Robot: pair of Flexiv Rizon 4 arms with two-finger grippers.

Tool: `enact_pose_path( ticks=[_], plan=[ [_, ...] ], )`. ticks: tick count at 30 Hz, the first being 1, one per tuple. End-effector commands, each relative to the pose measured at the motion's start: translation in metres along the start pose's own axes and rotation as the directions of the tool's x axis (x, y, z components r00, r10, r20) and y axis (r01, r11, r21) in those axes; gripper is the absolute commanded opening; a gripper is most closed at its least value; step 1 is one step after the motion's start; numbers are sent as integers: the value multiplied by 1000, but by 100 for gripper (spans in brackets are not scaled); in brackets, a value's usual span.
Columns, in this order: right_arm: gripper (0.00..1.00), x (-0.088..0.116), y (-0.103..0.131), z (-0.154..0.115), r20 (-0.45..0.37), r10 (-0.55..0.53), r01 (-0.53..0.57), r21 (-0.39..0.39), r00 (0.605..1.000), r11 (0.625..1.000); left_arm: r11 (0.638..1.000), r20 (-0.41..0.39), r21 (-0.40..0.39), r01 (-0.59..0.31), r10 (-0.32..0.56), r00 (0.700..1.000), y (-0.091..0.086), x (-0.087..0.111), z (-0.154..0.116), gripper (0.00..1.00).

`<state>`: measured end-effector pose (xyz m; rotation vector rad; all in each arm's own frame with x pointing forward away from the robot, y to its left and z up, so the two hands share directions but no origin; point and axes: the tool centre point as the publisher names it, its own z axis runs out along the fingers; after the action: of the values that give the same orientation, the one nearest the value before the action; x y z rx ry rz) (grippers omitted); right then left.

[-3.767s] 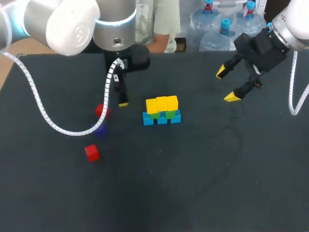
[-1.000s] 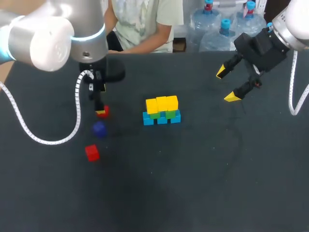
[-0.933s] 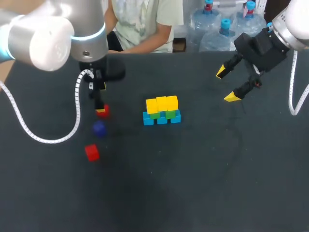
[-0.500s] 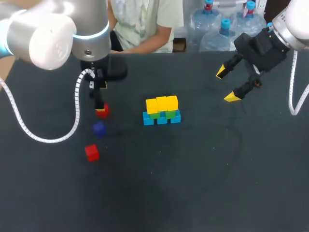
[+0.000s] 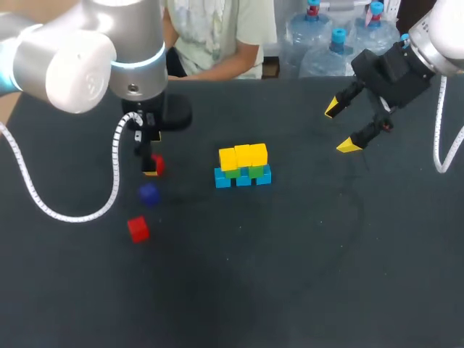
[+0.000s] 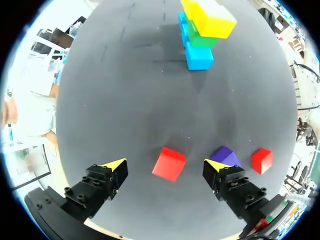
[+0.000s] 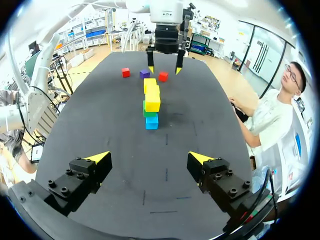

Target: Place the blue cubes, place green cubes on the blue cubes, place the yellow cubes on the green cubes, then place the red cubes on the yellow cubes, and place purple cube on the red cubes.

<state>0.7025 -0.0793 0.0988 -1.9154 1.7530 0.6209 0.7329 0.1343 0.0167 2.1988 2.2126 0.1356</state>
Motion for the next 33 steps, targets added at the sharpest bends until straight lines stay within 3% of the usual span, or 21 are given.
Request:
enact_pose_path(
  ticks=[1, 33],
  plan=[
    [100, 0, 0, 0, 1, -1, 1, 0, 1000, 1000, 1000, 4, 1, -1, 1, 1000, 1, 0, 4, 100],
    [100, 0, 0, 0, 1, -1, 1, 0, 1000, 1000, 1000, -42, 19, -9, 10, 999, 5, 9, 19, 100]
  ],
)
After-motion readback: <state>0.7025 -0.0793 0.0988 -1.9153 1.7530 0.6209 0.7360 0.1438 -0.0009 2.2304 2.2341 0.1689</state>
